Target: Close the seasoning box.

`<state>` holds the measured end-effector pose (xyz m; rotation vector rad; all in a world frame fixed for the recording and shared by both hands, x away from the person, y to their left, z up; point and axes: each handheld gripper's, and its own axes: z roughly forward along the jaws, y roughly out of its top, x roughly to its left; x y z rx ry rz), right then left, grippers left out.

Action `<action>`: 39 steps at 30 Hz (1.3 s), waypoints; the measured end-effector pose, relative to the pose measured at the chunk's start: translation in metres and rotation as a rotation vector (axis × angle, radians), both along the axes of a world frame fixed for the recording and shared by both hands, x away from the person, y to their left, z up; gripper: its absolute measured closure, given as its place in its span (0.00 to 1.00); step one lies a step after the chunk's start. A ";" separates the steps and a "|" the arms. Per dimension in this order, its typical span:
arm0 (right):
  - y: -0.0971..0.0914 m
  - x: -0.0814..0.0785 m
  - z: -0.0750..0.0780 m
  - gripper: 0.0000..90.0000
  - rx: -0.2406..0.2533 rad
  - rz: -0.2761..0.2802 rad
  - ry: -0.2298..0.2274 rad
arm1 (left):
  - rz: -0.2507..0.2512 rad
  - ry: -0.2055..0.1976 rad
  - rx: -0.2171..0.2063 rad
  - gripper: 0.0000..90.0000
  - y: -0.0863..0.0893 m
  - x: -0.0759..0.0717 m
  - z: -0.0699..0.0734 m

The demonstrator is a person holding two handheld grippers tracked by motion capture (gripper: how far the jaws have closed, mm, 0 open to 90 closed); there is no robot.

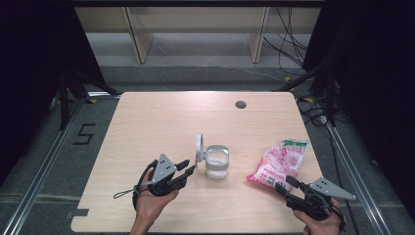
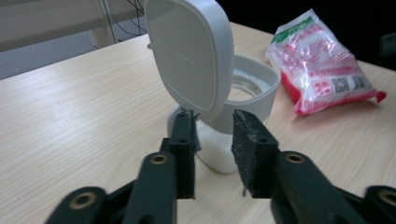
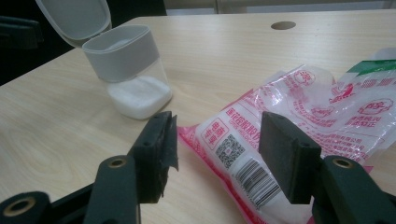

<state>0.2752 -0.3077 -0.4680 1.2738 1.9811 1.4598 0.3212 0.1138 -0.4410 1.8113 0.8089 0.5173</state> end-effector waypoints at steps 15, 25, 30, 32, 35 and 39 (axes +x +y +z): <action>0.002 -0.006 -0.001 0.52 -0.017 0.013 -0.021 | 0.021 0.016 -0.026 0.99 0.004 0.024 0.001; 0.008 -0.012 -0.002 0.50 -0.024 0.011 0.005 | -0.002 -0.004 -0.004 0.99 -0.003 0.031 0.011; 0.007 -0.013 -0.002 0.49 -0.023 0.012 -0.013 | -0.005 0.000 0.011 0.99 -0.007 0.031 0.013; 0.006 -0.015 -0.002 0.49 -0.030 0.012 -0.008 | -0.006 -0.003 0.006 0.99 -0.007 0.033 0.014; 0.005 -0.016 -0.003 0.49 -0.041 0.014 -0.011 | -0.010 -0.007 0.002 0.99 -0.007 0.034 0.014; 0.007 -0.018 -0.003 0.49 -0.006 0.003 0.003 | -0.012 -0.005 0.013 0.99 -0.007 0.036 0.016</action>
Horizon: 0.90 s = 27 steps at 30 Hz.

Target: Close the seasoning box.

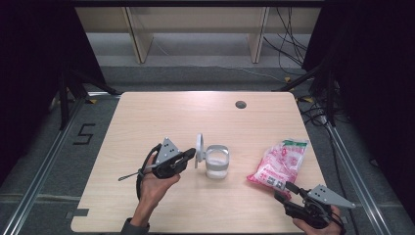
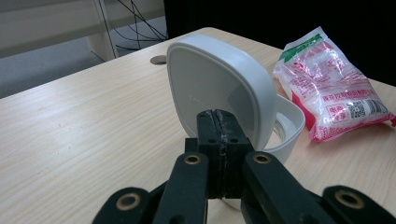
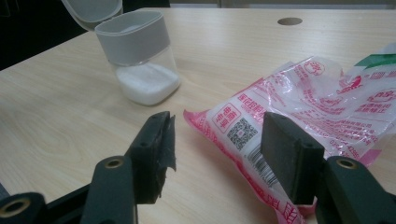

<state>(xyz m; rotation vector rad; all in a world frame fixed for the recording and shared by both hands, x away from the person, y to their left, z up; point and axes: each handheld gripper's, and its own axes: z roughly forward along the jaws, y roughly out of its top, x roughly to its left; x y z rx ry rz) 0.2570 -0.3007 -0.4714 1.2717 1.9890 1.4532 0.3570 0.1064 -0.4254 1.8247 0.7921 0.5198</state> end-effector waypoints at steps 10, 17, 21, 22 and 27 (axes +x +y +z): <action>0.000 -0.001 -0.001 0.49 -0.028 0.024 -0.020 | -0.004 0.001 0.004 0.99 -0.002 0.003 0.003; 0.000 -0.003 -0.001 0.49 -0.015 0.032 -0.016 | -0.005 -0.001 -0.001 0.99 -0.003 0.003 0.004; 0.001 -0.005 0.000 0.49 -0.034 0.025 -0.019 | -0.008 -0.001 -0.002 0.98 -0.005 0.004 0.005; 0.001 -0.006 0.000 0.49 -0.034 0.034 -0.003 | -0.015 -0.008 0.011 0.98 -0.004 0.004 0.006; 0.000 -0.006 -0.001 0.48 -0.040 0.043 -0.012 | -0.012 -0.008 0.010 0.99 -0.006 0.004 0.006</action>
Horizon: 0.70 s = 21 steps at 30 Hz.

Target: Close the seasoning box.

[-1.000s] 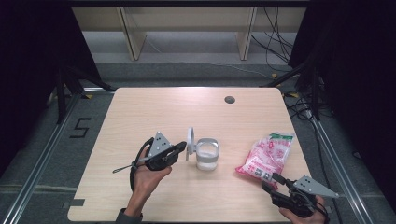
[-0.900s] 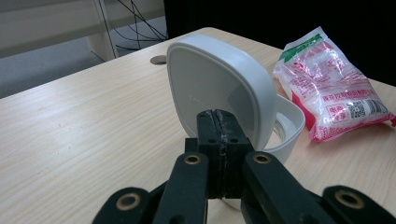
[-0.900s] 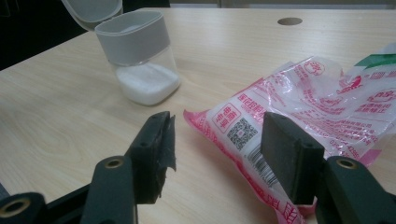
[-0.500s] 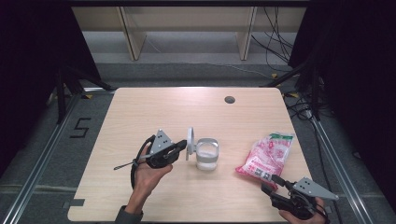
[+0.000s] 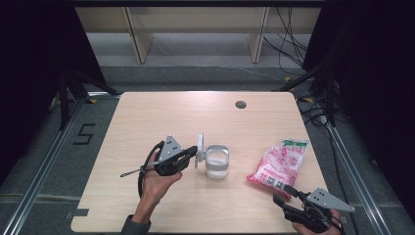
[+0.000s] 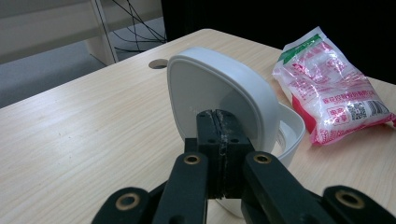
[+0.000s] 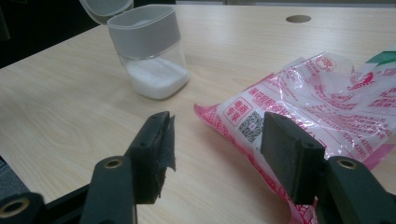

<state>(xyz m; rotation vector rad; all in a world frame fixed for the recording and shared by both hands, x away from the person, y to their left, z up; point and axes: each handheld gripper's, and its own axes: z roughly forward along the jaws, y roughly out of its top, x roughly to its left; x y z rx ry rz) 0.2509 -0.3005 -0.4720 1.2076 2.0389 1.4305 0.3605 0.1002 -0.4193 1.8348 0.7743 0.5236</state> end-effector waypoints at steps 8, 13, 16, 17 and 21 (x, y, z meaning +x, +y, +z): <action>0.000 -0.003 0.000 0.48 0.004 -0.013 0.000 | -0.007 -0.016 0.006 0.99 -0.001 0.000 0.002; 0.001 -0.003 -0.001 0.48 0.016 -0.004 -0.013 | -0.009 -0.023 0.016 0.99 -0.001 0.000 0.004; 0.000 -0.004 0.000 0.48 0.010 -0.001 0.000 | -0.007 -0.022 0.013 0.99 -0.002 0.000 0.005; 0.001 -0.005 0.000 0.48 0.014 -0.005 0.007 | -0.011 -0.025 0.019 0.99 -0.002 0.000 0.006; 0.001 -0.006 -0.001 0.48 0.016 -0.015 0.012 | -0.027 -0.012 -0.008 0.99 -0.004 0.000 0.006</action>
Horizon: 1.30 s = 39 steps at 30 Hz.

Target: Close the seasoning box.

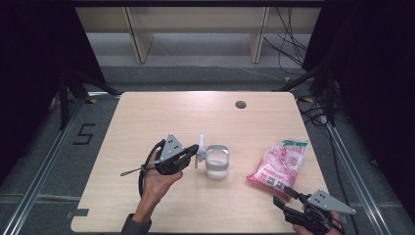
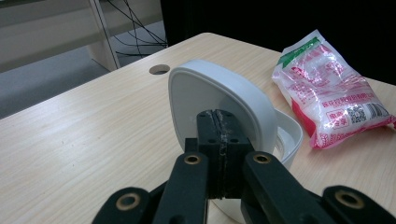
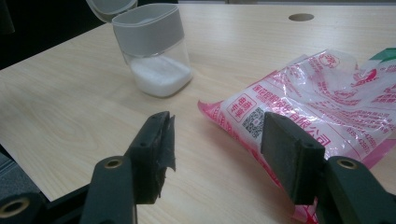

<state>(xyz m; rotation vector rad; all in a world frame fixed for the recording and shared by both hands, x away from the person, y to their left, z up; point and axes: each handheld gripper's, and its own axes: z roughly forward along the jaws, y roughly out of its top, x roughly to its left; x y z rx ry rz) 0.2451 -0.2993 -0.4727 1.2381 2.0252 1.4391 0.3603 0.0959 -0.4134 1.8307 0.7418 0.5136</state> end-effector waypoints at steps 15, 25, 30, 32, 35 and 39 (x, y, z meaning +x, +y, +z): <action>0.000 -0.002 0.000 0.48 -0.001 0.021 -0.007 | 0.013 -0.027 0.037 0.99 -0.004 0.000 0.009; 0.001 -0.004 0.000 0.48 0.001 0.009 0.008 | 0.003 -0.054 0.051 0.99 -0.008 0.002 0.011; 0.001 -0.005 -0.001 0.48 0.001 0.014 0.009 | -0.008 -0.037 0.041 0.99 -0.014 0.000 0.009; -0.001 -0.002 -0.001 0.48 -0.020 0.023 -0.016 | -0.015 -0.036 0.039 0.99 -0.018 0.000 0.009; 0.000 -0.003 -0.001 0.48 -0.013 0.026 -0.011 | -0.025 -0.036 0.038 0.99 -0.022 -0.001 0.009; 0.000 -0.005 -0.001 0.48 -0.002 0.016 0.007 | -0.041 -0.042 0.033 0.99 -0.023 -0.002 0.011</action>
